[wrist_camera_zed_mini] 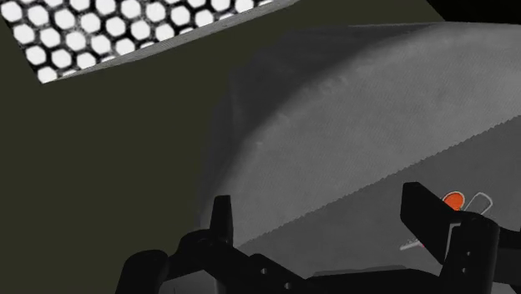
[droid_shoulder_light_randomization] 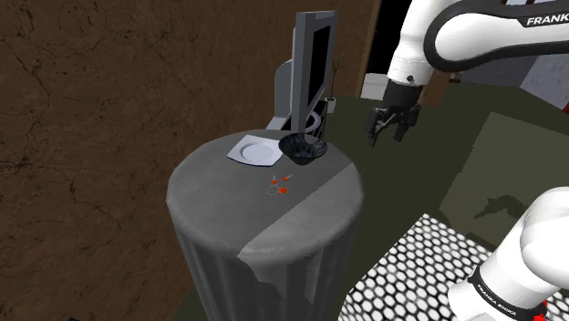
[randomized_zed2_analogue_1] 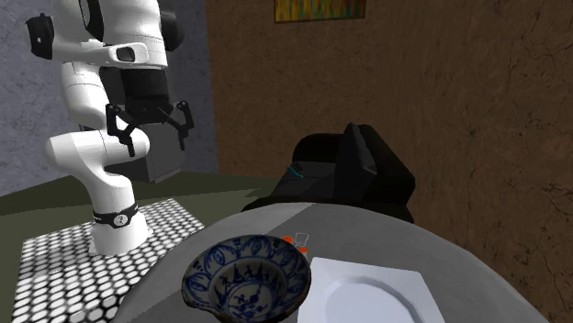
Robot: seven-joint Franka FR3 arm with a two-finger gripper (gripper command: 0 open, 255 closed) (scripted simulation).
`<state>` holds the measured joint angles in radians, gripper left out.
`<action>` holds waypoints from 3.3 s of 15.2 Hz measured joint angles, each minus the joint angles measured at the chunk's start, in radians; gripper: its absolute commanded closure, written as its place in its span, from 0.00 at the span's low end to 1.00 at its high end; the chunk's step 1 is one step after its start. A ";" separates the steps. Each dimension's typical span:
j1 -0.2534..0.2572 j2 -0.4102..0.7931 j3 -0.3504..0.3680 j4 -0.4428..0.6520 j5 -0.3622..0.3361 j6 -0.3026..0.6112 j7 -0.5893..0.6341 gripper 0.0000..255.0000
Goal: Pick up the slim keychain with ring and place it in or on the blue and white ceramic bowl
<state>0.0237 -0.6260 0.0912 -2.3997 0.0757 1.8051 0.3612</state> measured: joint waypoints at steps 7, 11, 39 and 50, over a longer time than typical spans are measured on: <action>0.004 0.241 0.113 0.105 0.021 0.113 0.194 0.00; 0.001 0.408 0.164 0.199 0.000 0.172 0.306 0.00; 0.101 1.105 0.197 0.738 -0.183 0.244 0.704 0.00; 0.102 1.102 0.200 0.749 -0.182 0.244 0.702 1.00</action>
<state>0.1258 0.4765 0.2908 -1.6505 -0.1066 2.0492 1.0631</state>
